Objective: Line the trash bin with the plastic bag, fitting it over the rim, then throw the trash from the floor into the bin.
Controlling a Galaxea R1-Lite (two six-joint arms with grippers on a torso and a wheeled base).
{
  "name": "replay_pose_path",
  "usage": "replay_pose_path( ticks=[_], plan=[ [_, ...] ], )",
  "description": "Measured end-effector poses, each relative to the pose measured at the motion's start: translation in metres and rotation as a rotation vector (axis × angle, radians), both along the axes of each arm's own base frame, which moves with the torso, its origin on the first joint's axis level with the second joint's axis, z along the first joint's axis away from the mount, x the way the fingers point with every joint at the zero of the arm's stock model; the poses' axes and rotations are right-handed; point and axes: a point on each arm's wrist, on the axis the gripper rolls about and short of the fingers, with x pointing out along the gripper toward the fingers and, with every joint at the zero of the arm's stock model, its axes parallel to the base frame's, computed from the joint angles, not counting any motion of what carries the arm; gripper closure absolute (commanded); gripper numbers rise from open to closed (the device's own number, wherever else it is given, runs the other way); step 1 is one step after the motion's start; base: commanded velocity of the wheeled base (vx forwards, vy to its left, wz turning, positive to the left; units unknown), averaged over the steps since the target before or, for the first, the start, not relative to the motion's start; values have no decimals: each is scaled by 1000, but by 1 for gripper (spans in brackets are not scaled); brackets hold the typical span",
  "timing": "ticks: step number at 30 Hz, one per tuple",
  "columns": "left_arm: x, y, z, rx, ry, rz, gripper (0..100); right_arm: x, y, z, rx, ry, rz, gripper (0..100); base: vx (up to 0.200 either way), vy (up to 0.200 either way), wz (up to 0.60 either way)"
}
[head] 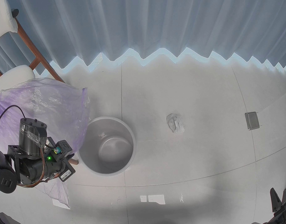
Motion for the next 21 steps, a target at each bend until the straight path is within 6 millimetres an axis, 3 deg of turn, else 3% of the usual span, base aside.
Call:
replay_pose_path(
  ticks=[21],
  plan=[
    [-8,-4,-1,-151,100,-115,100,0,0,0,0,0,0,0,0,0,0]
  ],
)
